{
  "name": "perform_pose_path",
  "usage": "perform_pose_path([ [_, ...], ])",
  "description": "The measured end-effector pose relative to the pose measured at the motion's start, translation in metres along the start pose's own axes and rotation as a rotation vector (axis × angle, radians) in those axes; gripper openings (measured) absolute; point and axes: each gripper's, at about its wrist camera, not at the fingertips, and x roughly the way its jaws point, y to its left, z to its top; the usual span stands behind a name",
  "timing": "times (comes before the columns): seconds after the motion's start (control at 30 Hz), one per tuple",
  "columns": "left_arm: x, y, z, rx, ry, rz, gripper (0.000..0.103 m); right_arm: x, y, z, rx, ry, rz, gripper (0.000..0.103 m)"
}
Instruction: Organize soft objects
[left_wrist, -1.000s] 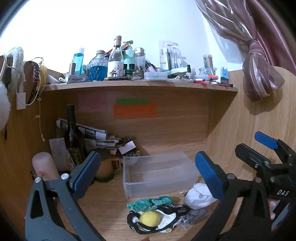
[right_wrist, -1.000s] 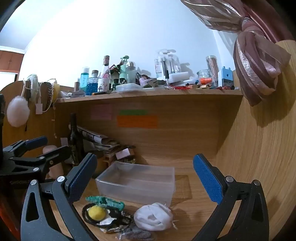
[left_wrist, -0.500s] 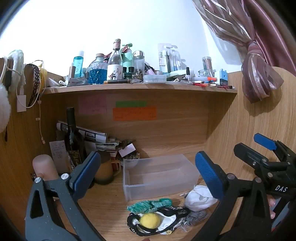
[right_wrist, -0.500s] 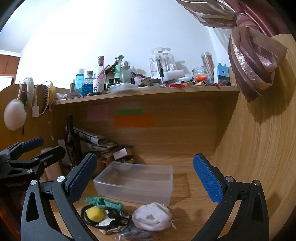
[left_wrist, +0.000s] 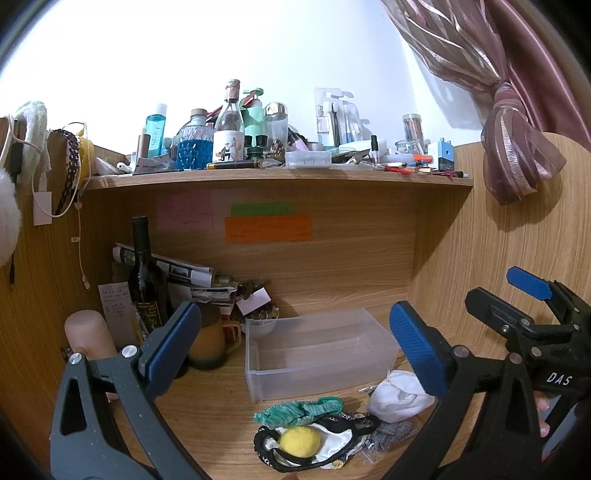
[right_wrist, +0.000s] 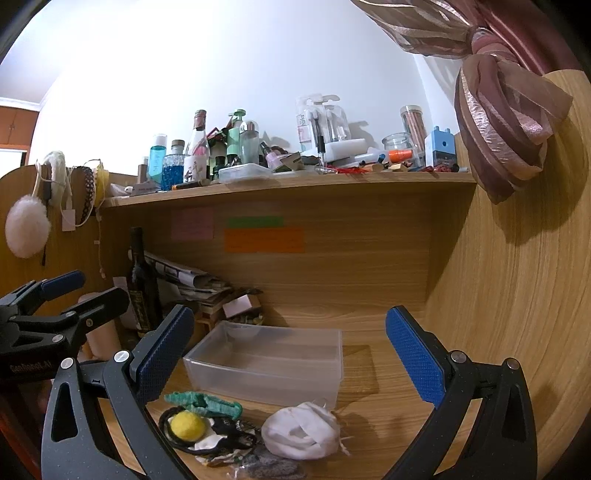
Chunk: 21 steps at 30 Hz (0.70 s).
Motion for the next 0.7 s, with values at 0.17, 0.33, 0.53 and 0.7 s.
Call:
perform_pose_path([
  [0.17,0.0,-0.0004,0.0016,0.005,-0.001,-0.003,0.103,-0.0007,-0.0002,-0.0001,-0.002,-0.003,-0.003,0.103],
  [0.33,-0.0001,-0.0002,0.0028,0.006,-0.006,-0.003,0.103,-0.0004,-0.0011,0.0005,0.001,-0.001,-0.005,0.103],
  [0.53,0.0005,0.0005,0.0014,0.006,-0.015,0.003,0.103,-0.0004,-0.0012,0.001,0.004,-0.001,-0.006,0.103],
  [0.7,0.0006,-0.0001,0.0011,0.007,-0.016,0.005,0.103,-0.0003,-0.001,0.0015,-0.002,-0.002,-0.01,0.103],
])
